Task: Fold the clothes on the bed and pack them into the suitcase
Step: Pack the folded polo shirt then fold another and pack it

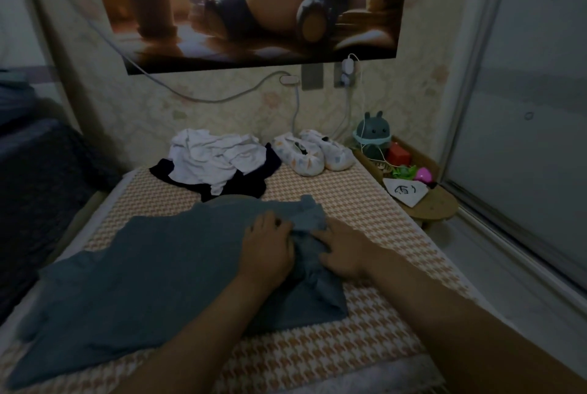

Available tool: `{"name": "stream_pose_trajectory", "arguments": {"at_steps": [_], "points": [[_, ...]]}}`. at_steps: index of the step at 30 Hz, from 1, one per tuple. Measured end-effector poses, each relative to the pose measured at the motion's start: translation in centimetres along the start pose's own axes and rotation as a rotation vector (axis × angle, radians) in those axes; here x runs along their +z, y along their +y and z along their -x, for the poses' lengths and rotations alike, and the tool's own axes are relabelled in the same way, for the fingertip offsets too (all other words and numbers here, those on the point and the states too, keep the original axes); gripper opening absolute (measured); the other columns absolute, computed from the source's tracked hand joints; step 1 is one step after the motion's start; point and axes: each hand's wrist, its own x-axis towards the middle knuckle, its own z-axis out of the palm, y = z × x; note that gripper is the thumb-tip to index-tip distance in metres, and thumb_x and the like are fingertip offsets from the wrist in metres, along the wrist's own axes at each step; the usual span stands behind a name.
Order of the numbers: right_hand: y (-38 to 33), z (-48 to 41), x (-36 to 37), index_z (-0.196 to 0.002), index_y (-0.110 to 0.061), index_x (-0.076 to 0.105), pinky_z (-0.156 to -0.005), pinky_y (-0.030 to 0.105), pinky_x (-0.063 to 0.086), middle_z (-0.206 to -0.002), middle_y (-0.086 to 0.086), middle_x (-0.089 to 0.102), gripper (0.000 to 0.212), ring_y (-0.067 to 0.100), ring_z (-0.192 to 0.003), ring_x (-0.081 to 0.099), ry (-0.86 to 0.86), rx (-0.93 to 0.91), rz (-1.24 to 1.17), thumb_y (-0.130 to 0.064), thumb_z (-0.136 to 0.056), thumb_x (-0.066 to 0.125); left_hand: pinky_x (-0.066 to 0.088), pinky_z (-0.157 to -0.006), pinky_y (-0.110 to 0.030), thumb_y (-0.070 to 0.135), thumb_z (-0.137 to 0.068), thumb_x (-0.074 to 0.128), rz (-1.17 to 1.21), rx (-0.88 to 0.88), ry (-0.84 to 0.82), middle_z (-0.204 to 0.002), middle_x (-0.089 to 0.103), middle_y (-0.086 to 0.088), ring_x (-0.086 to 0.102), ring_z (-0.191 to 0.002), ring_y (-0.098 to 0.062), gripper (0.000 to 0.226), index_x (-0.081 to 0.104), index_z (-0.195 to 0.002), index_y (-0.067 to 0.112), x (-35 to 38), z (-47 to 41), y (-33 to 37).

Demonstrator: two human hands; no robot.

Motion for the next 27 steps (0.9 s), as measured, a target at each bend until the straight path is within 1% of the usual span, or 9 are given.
{"name": "stream_pose_trajectory", "arguments": {"at_steps": [3, 5, 8, 13, 15, 17, 20, 24, 27], "points": [[-0.2, 0.0, 0.2, -0.154, -0.034, 0.013, -0.121, 0.040, 0.006, -0.162, 0.001, -0.006, 0.070, 0.023, -0.149, -0.001, -0.074, 0.008, 0.065, -0.062, -0.094, 0.037, 0.024, -0.113, -0.045, 0.041, -0.099, 0.025, -0.046, 0.110, -0.453, -0.155, 0.027, -0.009, 0.025, -0.142, -0.029, 0.054, 0.032, -0.149, 0.019, 1.6, -1.3, -0.4], [0.1, -0.1, 0.8, -0.153, -0.038, 0.004, -0.120, 0.047, 0.003, -0.162, 0.001, -0.009, 0.081, 0.024, -0.149, -0.003, -0.180, 0.032, 0.116, -0.072, -0.088, 0.038, 0.010, -0.119, -0.044, 0.038, -0.103, 0.026, -0.075, 0.080, -0.649, -0.161, 0.013, -0.007, 0.014, -0.147, -0.025, 0.055, 0.017, -0.154, 0.020, 2.4, -2.2, -0.8], [0.9, -0.8, 0.9, -0.151, -0.041, 0.012, -0.115, 0.049, 0.019, -0.157, 0.003, 0.023, 0.085, 0.026, -0.141, 0.027, -0.015, -0.025, -0.036, -0.070, -0.081, 0.052, 0.035, -0.102, -0.037, 0.030, -0.097, 0.038, -0.168, 0.149, -0.438, -0.134, 0.055, -0.006, 0.051, -0.120, -0.026, 0.038, 0.053, -0.130, 0.020, 2.2, -4.6, -0.3], [3.2, -3.0, 1.3, -0.122, -0.028, 0.047, -0.090, 0.038, 0.041, -0.124, 0.004, 0.059, 0.041, 0.021, -0.103, 0.054, 0.307, 0.083, -0.098, -0.052, -0.091, 0.035, 0.052, -0.069, -0.040, 0.017, -0.086, 0.058, -0.042, 0.512, -0.261, -0.110, 0.061, -0.013, 0.062, -0.093, -0.032, 0.024, 0.066, -0.108, 0.009, 2.8, -9.7, 1.9], [4.4, -3.3, 1.5, -0.121, -0.028, 0.049, -0.095, 0.041, 0.036, -0.132, 0.006, 0.053, 0.042, 0.024, -0.113, 0.049, 0.248, 0.168, 0.014, -0.053, -0.093, 0.031, 0.052, -0.078, -0.042, 0.011, -0.090, 0.056, -0.110, 0.652, -0.398, -0.134, 0.053, -0.011, 0.058, -0.109, -0.032, 0.040, 0.057, -0.130, 0.013, 3.2, -10.4, 2.9], [5.1, -3.0, 1.5, -0.145, -0.029, 0.032, -0.113, 0.050, 0.019, -0.151, 0.006, 0.032, 0.062, 0.029, -0.139, 0.026, 0.099, 0.194, 0.064, -0.060, -0.091, 0.033, 0.043, -0.090, -0.038, 0.011, -0.093, 0.055, -0.272, 0.641, -0.553, -0.149, 0.038, -0.003, 0.047, -0.126, -0.027, 0.057, 0.038, -0.146, 0.023, 3.5, -10.9, 3.2], [4.5, -2.4, 1.0, -0.142, -0.032, 0.038, -0.113, 0.046, 0.020, -0.148, 0.007, 0.034, 0.060, 0.028, -0.137, 0.026, 0.141, 0.173, 0.057, -0.061, -0.091, 0.037, 0.044, -0.084, -0.039, 0.016, -0.091, 0.059, -0.279, 0.629, -0.600, -0.138, 0.045, -0.008, 0.052, -0.117, -0.029, 0.054, 0.043, -0.142, 0.023, 4.6, -11.7, 1.9], [1.6, -2.3, 0.2, -0.112, -0.028, 0.064, -0.079, 0.031, 0.040, -0.103, -0.001, 0.057, 0.041, 0.019, -0.101, 0.052, 0.216, 0.061, -0.056, -0.058, -0.088, 0.048, 0.053, -0.072, -0.039, 0.011, -0.085, 0.058, -0.066, 0.616, -0.371, -0.108, 0.059, -0.018, 0.060, -0.088, -0.034, 0.024, 0.067, -0.107, 0.007, 4.1, -11.8, -1.1], [-1.3, -2.3, -0.2, -0.114, -0.026, 0.061, -0.069, 0.024, 0.043, -0.101, -0.006, 0.064, 0.041, 0.012, -0.089, 0.059, 0.043, 0.040, -0.391, -0.051, -0.081, 0.064, 0.034, -0.064, -0.015, 0.013, -0.081, 0.048, 0.067, 0.562, -0.131, -0.097, 0.063, -0.015, 0.054, -0.081, -0.020, 0.024, 0.070, -0.087, 0.004, 1.7, -11.1, -3.4]]}}
